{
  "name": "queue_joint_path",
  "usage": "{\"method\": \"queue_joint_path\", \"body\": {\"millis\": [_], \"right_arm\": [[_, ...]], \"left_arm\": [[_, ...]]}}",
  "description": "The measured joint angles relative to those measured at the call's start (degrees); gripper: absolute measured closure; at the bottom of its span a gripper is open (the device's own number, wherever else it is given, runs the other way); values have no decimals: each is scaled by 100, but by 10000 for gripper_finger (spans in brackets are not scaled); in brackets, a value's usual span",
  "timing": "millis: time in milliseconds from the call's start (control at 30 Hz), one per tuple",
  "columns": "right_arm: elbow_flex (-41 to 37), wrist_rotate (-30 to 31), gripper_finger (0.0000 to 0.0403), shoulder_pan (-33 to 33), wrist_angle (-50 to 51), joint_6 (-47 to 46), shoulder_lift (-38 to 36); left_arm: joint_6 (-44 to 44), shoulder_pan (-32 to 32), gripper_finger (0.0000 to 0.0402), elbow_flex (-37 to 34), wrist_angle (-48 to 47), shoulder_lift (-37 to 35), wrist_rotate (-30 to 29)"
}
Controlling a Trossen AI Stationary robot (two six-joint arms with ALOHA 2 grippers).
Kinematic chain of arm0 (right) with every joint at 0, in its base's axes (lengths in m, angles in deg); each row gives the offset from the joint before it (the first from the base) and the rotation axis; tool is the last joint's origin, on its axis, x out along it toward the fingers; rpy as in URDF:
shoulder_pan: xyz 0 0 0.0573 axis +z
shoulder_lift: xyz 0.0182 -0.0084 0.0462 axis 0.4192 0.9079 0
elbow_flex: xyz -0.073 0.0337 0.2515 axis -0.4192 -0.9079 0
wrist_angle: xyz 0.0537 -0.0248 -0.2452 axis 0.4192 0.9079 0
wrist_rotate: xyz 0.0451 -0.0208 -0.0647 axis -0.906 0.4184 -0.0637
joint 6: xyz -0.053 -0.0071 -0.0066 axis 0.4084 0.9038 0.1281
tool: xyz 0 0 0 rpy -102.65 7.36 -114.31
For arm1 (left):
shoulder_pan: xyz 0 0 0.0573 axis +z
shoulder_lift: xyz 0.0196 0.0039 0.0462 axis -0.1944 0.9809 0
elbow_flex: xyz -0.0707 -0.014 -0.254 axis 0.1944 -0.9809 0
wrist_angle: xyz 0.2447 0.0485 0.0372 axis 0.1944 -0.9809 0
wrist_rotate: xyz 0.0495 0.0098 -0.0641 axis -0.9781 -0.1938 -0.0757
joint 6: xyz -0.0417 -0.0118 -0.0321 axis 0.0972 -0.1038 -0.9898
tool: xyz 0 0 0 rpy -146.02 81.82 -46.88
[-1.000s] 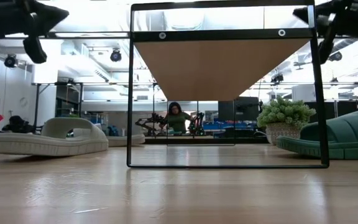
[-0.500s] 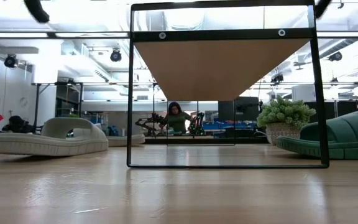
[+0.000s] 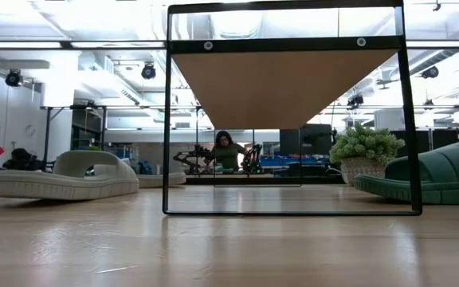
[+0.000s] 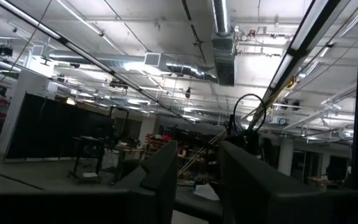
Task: Pick and place slides into the shelf
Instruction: Put the top green slide on the shelf
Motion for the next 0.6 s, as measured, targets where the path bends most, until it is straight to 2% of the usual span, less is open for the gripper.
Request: {"method": "queue_joint_path", "body": {"millis": [133,267,467,600], "right_arm": [[568,3,242,0,899,-353,402],[837,141,212,0,1028,-928,686],[929,244,211,0,1380,-3590,888],[913,-121,218,-1,2060,-4406,877]], "left_arm": [[-7,0,268,-54,-5,-43,-13],[-49,1,261,-144,-1,-83,-15],[-52,0,260,-159,23,-53,-15],[-50,0,260,-159,32,-3,-21]]}}
